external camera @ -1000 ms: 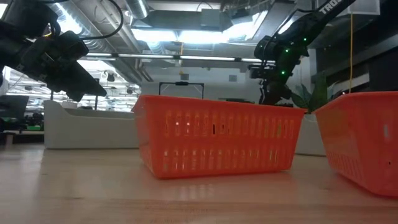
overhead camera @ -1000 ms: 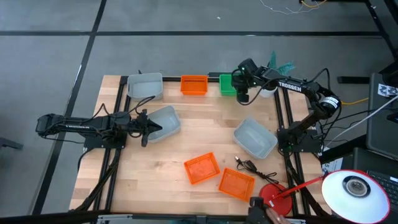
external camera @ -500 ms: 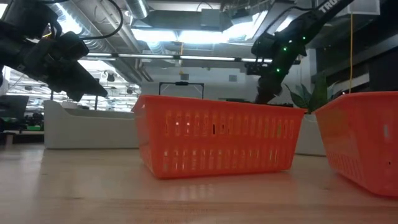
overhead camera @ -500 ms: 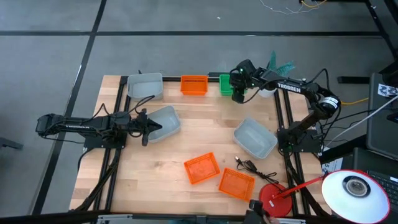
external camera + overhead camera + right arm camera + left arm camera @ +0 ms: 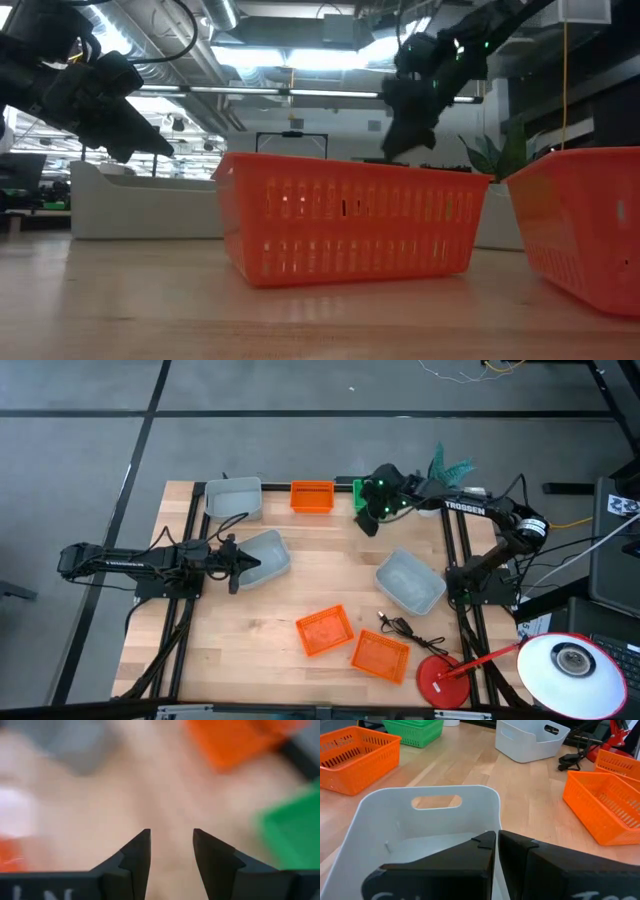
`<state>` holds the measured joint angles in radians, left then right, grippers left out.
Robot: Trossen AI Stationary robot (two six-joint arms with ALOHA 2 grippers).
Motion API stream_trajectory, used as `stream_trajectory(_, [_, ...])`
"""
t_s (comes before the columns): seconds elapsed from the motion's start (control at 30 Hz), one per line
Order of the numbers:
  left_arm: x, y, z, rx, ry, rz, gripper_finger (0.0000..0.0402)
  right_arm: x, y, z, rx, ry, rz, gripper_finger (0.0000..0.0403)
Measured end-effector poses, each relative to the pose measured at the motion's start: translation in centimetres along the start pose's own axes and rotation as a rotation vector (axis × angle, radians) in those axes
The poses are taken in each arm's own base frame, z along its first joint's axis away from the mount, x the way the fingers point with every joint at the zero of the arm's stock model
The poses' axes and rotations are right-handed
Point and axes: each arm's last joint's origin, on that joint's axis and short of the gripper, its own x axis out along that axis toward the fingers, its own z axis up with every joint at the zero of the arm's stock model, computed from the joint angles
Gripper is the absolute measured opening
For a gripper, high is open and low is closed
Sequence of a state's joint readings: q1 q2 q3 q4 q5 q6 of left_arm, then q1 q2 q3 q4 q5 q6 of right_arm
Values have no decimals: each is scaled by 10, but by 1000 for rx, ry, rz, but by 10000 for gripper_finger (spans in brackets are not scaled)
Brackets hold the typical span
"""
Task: Stack baskets by color
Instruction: Move the bottom right gray bin to the center of the table
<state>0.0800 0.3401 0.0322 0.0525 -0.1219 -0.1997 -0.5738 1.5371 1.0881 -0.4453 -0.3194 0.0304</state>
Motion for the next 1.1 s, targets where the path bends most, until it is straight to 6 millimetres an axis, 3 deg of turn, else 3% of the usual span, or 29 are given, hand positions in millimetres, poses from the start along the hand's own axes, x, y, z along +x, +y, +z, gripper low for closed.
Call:
stream_trajectory(0.23, [0, 0, 0, 0, 0, 0, 14, -9, 50, -16, 5, 144, 148, 147])
stream_trajectory(0.43, [0, 0, 0, 1, 1, 0, 14, -11, 81, -44, 50, 368, -9, 147])
stream_trajectory(0.83, [0, 0, 0, 1, 0, 1, 14, -22, 115, -80, 178, 623, -188, 147])
stream_trajectory(1.1, [0, 0, 0, 1, 0, 1, 14, -18, 120, -86, 229, 606, -334, 147])
